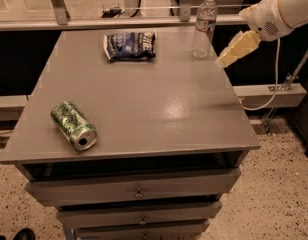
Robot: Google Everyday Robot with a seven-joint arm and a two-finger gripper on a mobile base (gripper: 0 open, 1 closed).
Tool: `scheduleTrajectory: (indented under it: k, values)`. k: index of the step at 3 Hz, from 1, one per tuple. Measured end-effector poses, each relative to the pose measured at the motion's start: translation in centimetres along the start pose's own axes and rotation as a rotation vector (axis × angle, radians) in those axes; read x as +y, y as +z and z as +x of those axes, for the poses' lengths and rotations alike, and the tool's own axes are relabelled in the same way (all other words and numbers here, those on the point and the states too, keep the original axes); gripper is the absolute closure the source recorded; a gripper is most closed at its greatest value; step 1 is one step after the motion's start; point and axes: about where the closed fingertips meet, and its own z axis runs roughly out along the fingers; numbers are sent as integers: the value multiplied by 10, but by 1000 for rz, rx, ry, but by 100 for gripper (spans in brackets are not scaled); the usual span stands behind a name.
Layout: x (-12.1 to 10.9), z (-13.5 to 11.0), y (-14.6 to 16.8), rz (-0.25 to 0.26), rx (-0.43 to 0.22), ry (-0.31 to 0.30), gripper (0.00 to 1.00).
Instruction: Move water bottle near green can
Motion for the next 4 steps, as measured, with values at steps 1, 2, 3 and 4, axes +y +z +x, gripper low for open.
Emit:
scheduleTrajectory:
  k: [1,2,3,4]
  values:
    - [-35,-23,34,38,-167,57,0]
    - [-56,-36,55,64,-259,92,0]
    - [-79,-43,77,99,-332,132,0]
    - [-101,-43,101,123,-383,193,3]
